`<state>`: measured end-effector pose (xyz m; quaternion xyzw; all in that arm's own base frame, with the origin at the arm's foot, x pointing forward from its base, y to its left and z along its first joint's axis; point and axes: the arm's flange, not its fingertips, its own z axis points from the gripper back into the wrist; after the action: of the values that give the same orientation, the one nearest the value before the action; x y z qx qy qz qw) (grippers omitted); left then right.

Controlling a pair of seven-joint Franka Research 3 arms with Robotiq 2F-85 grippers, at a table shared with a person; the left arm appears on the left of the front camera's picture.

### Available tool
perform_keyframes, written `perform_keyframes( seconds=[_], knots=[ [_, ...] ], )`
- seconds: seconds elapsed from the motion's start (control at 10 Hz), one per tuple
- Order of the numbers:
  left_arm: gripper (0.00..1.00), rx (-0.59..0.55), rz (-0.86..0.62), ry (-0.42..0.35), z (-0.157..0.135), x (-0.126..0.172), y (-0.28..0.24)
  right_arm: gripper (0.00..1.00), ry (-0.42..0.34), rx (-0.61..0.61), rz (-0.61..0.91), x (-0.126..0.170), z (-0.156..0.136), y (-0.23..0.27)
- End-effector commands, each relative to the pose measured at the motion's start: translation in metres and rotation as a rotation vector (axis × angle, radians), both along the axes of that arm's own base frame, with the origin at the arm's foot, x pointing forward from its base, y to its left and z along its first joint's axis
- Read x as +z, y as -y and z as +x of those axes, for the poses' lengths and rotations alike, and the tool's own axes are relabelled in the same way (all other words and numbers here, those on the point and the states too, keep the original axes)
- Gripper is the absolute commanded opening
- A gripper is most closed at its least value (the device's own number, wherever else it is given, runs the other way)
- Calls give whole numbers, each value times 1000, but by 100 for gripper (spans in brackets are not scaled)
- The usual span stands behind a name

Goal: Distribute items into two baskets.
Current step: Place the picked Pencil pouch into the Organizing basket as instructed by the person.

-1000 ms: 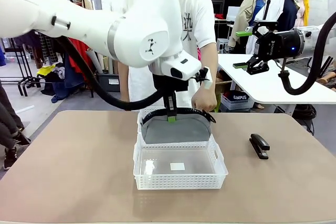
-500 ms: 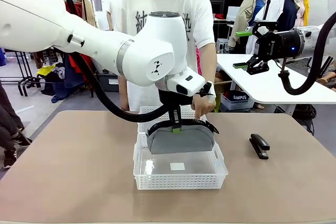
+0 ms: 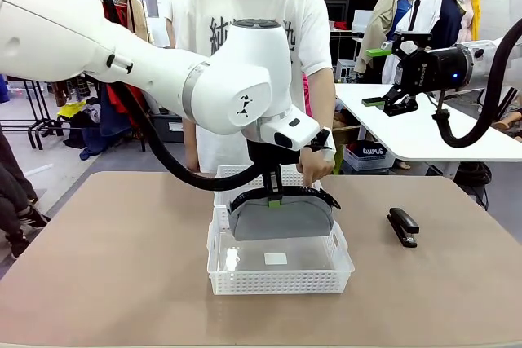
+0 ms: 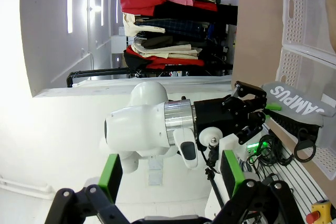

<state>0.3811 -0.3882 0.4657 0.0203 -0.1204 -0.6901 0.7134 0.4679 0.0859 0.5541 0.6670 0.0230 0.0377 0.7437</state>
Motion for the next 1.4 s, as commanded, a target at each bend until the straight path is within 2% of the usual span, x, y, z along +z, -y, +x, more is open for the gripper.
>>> perform_keyframes(
  seconds=[0.0,0.2,0.6,1.1,1.3],
  knots=[
    [0,-26,13,1,9,-14,3,100,-3,-2,0,2,-1,1],
    [0,-5,12,-5,18,-40,7,100,-3,-2,0,2,-1,1],
    [0,15,23,11,29,-73,8,100,-3,-2,0,2,-1,1],
    [2,41,40,-15,29,-90,8,100,-3,-2,0,2,-1,1],
    [40,63,48,-21,29,-88,6,100,-3,-2,0,2,-1,1]
  ],
)
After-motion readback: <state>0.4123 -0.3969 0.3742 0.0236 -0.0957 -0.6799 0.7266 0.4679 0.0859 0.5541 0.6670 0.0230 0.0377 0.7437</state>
